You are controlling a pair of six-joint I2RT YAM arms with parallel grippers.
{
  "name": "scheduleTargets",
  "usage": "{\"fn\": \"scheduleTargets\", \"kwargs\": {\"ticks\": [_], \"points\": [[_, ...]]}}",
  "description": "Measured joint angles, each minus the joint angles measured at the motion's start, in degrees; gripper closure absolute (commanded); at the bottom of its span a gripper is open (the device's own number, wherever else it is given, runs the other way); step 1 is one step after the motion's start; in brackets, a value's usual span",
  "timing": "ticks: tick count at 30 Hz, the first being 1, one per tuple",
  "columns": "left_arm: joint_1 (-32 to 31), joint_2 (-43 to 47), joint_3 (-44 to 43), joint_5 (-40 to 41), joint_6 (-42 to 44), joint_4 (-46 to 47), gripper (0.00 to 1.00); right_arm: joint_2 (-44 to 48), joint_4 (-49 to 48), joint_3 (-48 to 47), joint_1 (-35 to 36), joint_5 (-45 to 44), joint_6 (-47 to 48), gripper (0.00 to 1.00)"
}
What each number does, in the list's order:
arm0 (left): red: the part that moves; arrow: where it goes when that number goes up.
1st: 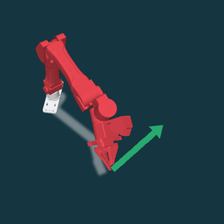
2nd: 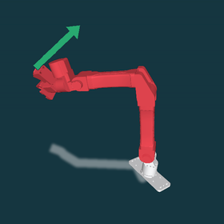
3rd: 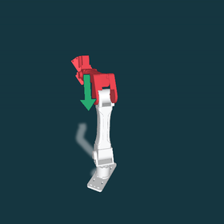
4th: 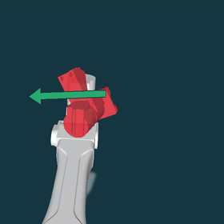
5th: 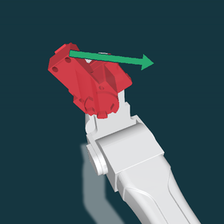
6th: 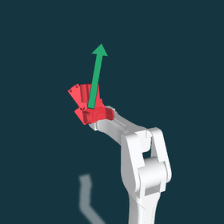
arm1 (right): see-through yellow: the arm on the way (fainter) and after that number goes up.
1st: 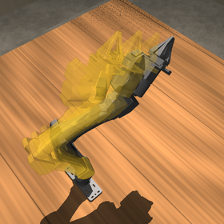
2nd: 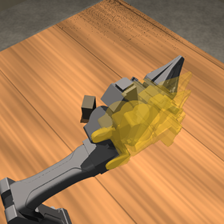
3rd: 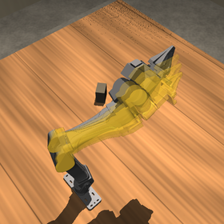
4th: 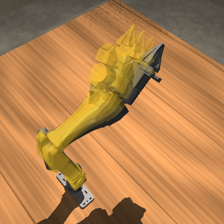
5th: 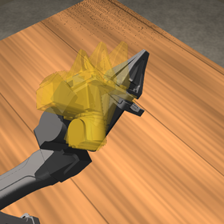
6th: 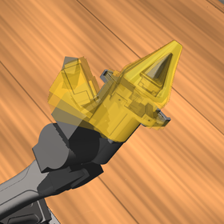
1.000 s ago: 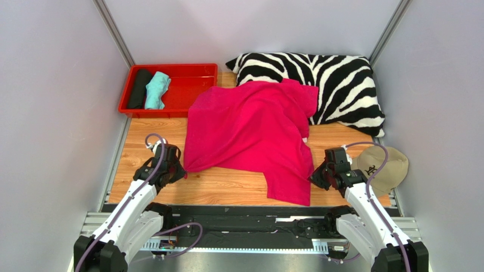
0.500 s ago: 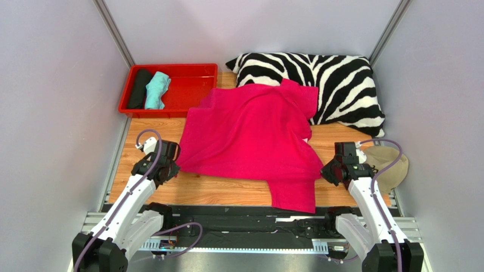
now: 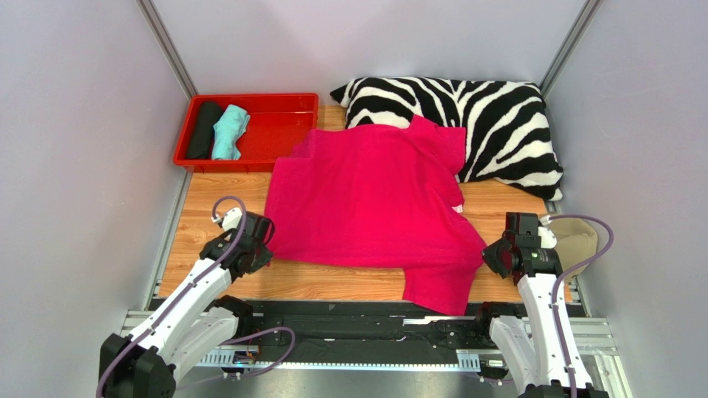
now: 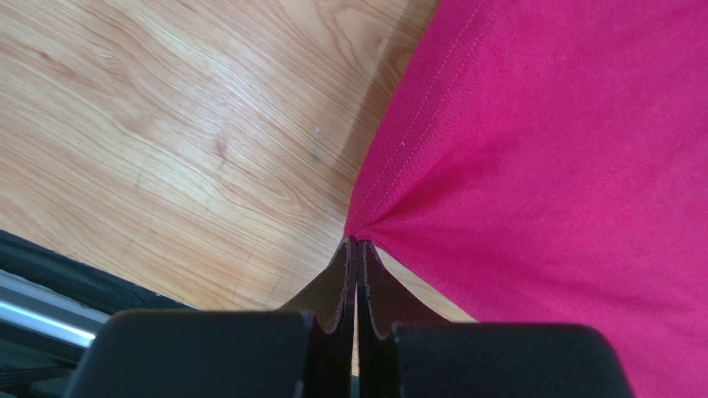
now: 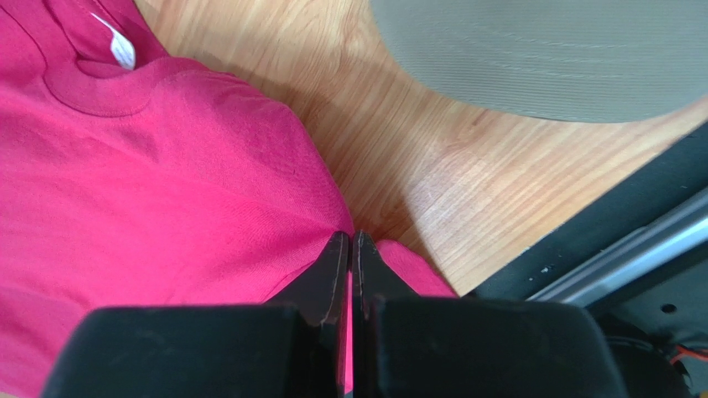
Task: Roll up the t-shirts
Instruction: Flatten out the T-shirt at the center of the board.
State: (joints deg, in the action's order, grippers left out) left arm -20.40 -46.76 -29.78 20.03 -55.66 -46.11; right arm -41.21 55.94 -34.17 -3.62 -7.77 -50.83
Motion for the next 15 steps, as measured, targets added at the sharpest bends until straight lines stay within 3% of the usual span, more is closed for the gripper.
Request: {"fn": "scheduleTargets", "kwargs": {"ticks": [4, 9, 15], "points": [[-4.5, -3.9, 0.0, 1.7, -2.1, 0.3, 0.98, -1.3, 2.1, -2.0, -1.5, -1.1, 0.1, 1.00], [-5.4, -7.4, -1.1, 4.2, -2.9, 0.2, 0.96, -3.7, 2.2, -2.0, -1.8, -0.6, 0.8, 1.00], [-5.4, -13.4, -10.3, 7.8, -0.2, 0.8, 0.95, -11.6, -0.2, -4.8, -1.4, 1.3, 3.2, 1.00]]}}
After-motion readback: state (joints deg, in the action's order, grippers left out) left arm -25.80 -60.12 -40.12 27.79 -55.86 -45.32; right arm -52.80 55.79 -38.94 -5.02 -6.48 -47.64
